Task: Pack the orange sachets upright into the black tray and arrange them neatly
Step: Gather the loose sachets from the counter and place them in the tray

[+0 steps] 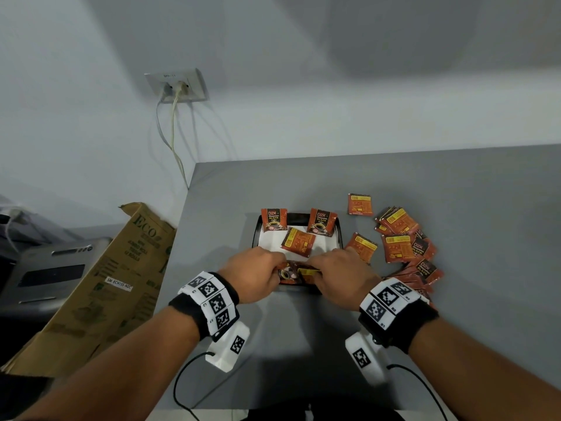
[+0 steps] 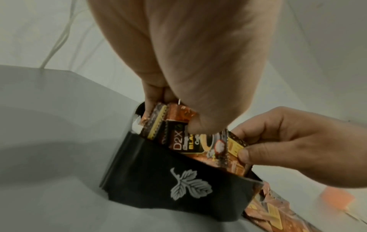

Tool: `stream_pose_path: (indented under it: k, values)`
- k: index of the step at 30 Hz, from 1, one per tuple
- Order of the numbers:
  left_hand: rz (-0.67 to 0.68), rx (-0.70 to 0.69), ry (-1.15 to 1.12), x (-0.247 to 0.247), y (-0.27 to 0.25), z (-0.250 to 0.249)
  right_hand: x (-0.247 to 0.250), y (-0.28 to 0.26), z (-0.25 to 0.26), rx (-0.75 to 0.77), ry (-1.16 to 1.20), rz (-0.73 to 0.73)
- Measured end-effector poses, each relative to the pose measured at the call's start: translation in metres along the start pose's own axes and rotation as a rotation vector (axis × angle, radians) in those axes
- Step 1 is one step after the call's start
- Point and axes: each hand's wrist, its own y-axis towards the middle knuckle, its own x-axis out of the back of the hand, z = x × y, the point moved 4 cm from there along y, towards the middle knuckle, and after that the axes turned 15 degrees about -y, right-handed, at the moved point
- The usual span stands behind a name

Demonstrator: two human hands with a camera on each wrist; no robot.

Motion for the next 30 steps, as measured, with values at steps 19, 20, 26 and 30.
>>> stream_pose_path:
  k: [19, 20, 26, 30]
  values:
    - [0.011, 0.073, 0.117, -0.004, 0.007, 0.003, 0.0, 0.001, -0.008, -0.047, -0.086, -0.021]
    - [0.021, 0.075, 0.101, -0.005, 0.007, 0.003, 0.001, 0.0, -0.006, -0.035, -0.079, -0.022]
    - [0.059, 0.061, 0.104, -0.008, 0.005, 0.005, -0.006, 0.002, 0.001, -0.006, -0.071, 0.019]
    - [0.01, 0.042, 0.112, -0.005, 0.004, 0.003, -0.004, 0.002, 0.001, 0.005, -0.082, 0.009]
